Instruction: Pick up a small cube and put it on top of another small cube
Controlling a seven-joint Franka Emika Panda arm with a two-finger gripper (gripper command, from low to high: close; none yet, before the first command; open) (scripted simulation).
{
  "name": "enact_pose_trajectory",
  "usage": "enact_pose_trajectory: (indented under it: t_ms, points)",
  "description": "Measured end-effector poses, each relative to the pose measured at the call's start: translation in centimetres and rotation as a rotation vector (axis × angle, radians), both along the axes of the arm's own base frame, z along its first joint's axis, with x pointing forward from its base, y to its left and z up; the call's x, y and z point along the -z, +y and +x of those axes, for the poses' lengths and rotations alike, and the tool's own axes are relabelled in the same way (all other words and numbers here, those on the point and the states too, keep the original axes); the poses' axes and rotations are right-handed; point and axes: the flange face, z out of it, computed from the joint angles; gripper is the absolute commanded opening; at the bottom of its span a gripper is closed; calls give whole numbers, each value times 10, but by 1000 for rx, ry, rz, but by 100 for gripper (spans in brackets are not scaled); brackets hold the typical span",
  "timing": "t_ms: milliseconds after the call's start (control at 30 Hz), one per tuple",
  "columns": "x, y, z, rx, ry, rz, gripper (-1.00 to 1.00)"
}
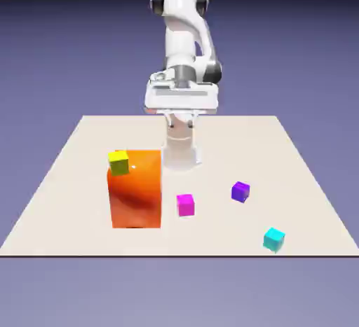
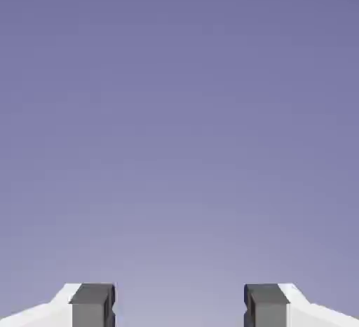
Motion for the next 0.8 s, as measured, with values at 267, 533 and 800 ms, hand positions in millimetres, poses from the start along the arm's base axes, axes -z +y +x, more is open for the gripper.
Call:
enact_pose_trajectory:
  t_ms: [267,533,800]
  points:
    - [44,69,66,-194,237,-95,0]
    - [111,153,109,-395,466,-196,0]
    - [197,237,127,-584,687,-299,0]
